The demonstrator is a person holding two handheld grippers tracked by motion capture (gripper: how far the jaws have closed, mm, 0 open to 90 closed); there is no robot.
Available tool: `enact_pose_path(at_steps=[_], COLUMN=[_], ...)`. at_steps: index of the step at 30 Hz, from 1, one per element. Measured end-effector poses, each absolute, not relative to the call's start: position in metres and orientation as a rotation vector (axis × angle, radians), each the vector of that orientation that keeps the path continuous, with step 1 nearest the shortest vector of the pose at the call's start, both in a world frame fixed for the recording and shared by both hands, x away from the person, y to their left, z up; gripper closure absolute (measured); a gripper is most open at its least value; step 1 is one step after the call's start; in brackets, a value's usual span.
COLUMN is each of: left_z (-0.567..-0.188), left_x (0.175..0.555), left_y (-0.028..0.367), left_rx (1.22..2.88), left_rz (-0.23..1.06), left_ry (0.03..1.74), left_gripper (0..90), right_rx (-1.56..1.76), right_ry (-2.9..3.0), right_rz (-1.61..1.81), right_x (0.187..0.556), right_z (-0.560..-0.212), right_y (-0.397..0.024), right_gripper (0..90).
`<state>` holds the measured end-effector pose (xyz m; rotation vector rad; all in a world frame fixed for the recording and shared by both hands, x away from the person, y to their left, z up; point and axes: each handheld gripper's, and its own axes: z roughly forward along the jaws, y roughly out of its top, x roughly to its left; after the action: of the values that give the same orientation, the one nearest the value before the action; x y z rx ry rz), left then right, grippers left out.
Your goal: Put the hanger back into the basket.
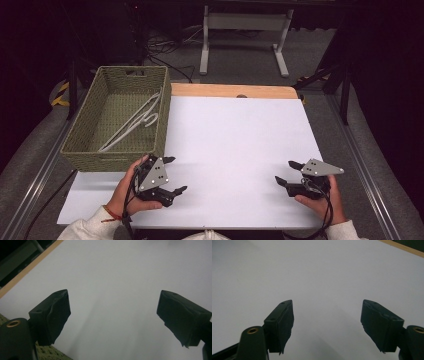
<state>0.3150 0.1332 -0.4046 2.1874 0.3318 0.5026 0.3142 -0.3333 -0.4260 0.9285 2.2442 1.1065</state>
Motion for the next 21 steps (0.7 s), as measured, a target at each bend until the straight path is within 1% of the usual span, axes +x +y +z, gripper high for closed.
enact_pose_path(at_steps=[11, 12, 14, 17, 21], left_z=[-0.431, -0.435, -0.437, -0.443, -0.454], left_x=[0.316, 0.315, 0.314, 0.318, 0.317], left_y=[0.142, 0.146, 0.148, 0.153, 0.154], left_rx=[2.247, 2.230, 2.212, 2.223, 2.278], left_rz=[0.441, 0.479, 0.479, 0.387, 0.361], left_ry=[0.359, 0.369, 0.383, 0.414, 0.408], left_gripper=[12.5, 13.6, 14.0, 13.2, 11.2], right_rx=[0.904, 0.896, 0.893, 0.887, 0.868], right_ry=[2.245, 2.244, 2.244, 2.247, 2.258], right_rz=[1.112, 1.111, 1.114, 1.119, 1.105], right_x=[0.308, 0.306, 0.306, 0.303, 0.300], right_z=[-0.426, -0.426, -0.426, -0.427, -0.428], right_y=[-0.333, -0.334, -0.334, -0.333, -0.332], right_gripper=[25.6, 25.5, 25.4, 24.0, 22.3])
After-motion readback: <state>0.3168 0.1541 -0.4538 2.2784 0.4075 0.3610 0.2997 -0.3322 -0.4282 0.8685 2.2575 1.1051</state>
